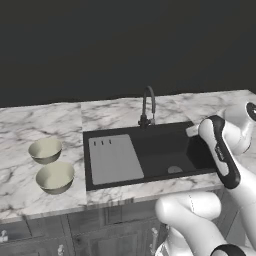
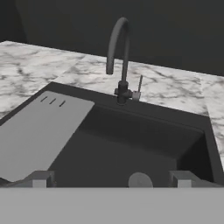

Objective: Rinse each bowl for a few seconds and place them down in the sink or on the counter.

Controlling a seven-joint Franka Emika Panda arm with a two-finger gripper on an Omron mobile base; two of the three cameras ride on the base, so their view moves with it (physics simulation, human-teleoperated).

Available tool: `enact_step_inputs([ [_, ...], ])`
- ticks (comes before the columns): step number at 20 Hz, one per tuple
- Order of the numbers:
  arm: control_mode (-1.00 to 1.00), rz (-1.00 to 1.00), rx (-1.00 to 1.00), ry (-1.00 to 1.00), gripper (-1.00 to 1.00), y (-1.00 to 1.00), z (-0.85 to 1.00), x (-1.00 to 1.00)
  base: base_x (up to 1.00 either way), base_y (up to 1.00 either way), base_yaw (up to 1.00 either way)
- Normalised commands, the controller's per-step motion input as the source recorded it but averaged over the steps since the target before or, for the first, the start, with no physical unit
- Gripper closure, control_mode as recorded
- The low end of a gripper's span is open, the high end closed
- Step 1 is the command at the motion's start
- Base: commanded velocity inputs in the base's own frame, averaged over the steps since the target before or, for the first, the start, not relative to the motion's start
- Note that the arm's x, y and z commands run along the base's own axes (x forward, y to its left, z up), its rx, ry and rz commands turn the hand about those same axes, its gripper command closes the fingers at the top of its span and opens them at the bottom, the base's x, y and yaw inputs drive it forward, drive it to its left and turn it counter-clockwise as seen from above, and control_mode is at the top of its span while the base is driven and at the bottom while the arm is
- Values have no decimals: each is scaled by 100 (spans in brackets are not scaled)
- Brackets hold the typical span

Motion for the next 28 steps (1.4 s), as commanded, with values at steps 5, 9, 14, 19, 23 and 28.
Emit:
enact_step_inputs([
  [5, -100, 8, -1, -18, -100, -1, -21, 7, 0, 0, 0],
  [9, -100, 4, 0, -12, -100, -6, -13, 21, 0, 0, 0],
  [14, -100, 3, 0, -8, -100, -7, -12, 28, 0, 0, 0],
  [19, -100, 5, 2, 0, -100, -11, -3, 33, 0, 0, 0],
  [23, -100, 4, 3, 0, -100, -4, -3, 24, 0, 0, 0],
  [28, -100, 4, 4, -4, -100, -6, -6, 16, 0, 0, 0],
])
